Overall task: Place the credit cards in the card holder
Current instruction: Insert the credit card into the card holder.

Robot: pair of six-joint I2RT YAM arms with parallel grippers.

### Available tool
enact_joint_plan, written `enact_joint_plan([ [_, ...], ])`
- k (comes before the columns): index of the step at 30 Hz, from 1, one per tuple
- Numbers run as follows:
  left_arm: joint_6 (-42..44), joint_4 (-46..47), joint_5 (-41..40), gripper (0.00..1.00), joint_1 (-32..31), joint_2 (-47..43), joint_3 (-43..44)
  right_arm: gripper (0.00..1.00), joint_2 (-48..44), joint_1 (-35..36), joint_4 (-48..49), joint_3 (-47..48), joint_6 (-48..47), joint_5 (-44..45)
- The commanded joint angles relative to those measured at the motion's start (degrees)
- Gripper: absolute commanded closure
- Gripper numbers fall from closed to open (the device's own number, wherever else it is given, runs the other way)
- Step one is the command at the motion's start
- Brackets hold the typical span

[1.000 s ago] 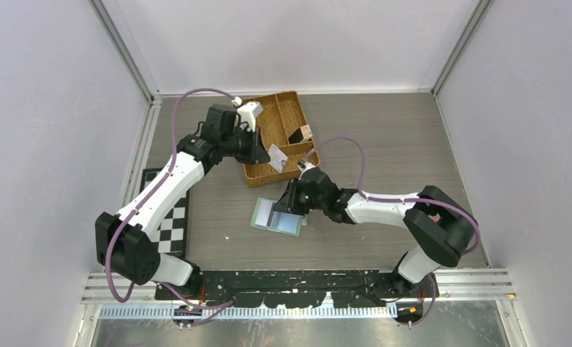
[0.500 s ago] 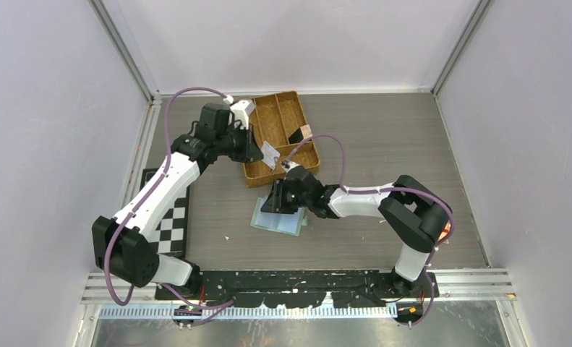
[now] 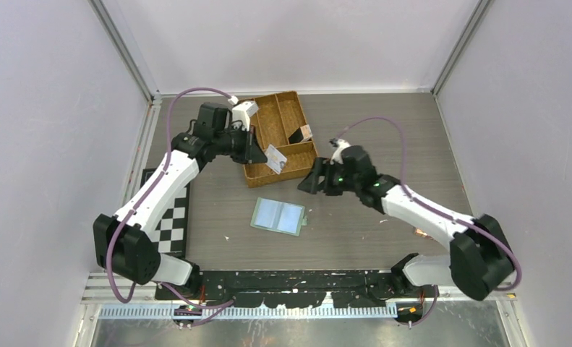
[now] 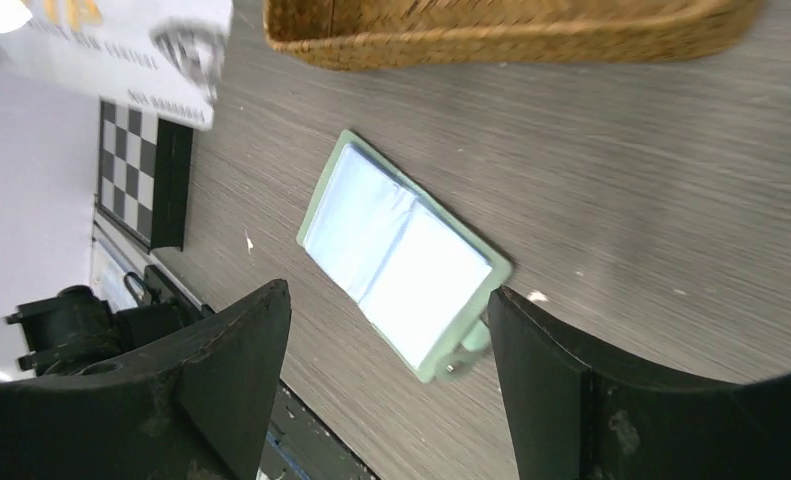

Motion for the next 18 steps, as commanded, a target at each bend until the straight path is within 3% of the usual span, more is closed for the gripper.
enact_joint_plan([
  [1, 5.12, -3.20, 15.54, 1.00, -0.11, 3.31, 3.85, 0.23, -7.88, -7.41, -10.67, 2.38, -10.02, -14.81],
  [6, 12.78, -9.90, 24.37, 1.00, -3.68, 4.93, 6.16, 0.21, -14.10, -13.14, -14.50, 6.57, -12.10, -25.62],
  [10, 13.25, -9.35, 32.83, 1.00, -5.46, 5.30, 5.70, 0.21, -12.60, -13.39, -15.36, 10.12, -11.31, -32.69],
  [18, 13.24, -9.03, 37.68, 1.00, -7.35, 5.85, 5.47, 0.37, -8.15, -12.03, -17.37, 12.72, -11.09, -39.89],
])
